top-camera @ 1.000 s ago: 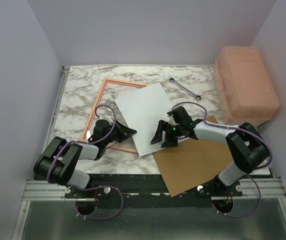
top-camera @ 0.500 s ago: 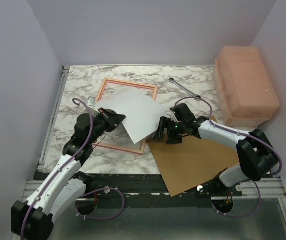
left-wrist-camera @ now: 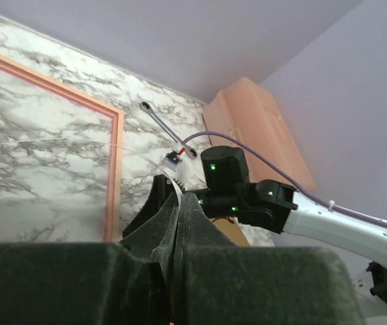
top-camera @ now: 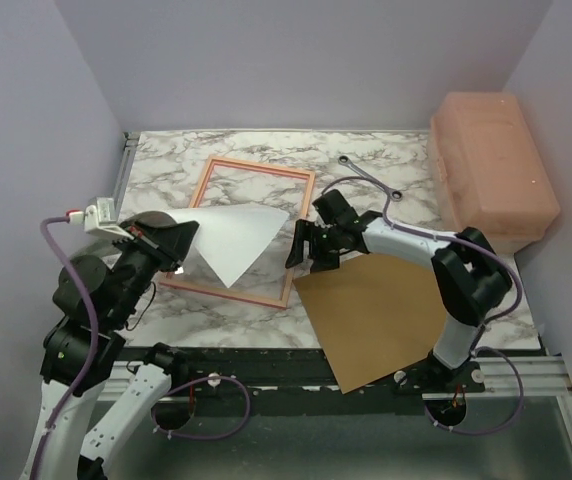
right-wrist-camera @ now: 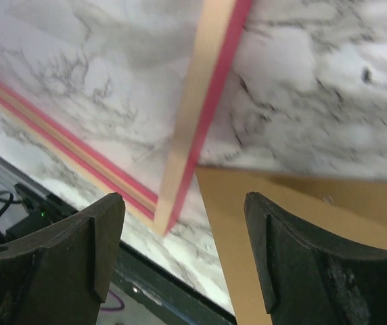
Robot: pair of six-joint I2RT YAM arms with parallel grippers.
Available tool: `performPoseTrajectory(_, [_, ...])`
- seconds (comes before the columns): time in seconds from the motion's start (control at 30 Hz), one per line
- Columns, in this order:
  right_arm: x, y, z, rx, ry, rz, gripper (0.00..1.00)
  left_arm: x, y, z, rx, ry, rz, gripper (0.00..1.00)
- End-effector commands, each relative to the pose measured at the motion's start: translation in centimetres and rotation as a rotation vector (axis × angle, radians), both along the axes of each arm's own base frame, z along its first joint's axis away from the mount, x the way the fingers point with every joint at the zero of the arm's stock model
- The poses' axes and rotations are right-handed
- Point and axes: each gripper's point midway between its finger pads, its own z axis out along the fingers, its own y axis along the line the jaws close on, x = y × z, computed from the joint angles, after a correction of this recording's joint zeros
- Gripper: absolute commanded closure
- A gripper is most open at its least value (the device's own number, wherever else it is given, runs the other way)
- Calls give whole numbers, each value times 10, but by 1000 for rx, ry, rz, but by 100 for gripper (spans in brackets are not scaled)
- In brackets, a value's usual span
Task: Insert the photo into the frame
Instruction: Pick up the photo from the photo frame, then move the photo frame to the center of the board.
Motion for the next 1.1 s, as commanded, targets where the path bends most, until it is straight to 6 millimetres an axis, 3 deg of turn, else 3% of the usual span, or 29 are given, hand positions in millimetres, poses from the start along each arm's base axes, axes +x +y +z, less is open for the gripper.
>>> performPoseTrajectory(0.0, [13,14,-18,-129,-14,29,23,-26,33,2,93,-1,104,100])
performPoseTrajectory(0.1, [18,20,-38,-235,-6,47,26,-35,42,8,107,-13,125,100])
performPoseTrajectory(0.23, [20,20,-59,-364,-13,56,38,-38,41,10,115,-20,112,100])
performPoseTrajectory(0.47, [24,12,-57,-519,-105,53,84,-33,30,7,113,-8,66,100])
performPoseTrajectory(0.57, [28,11,-48,-524,-125,43,96,-30,23,4,111,-2,37,100])
performPoseTrajectory(0.83, [34,6,-5,-520,-180,6,99,-23,8,-3,101,22,-27,100])
performPoseTrajectory(1.07, [18,-12,20,-498,-183,-39,99,-13,-14,-10,83,48,-120,100])
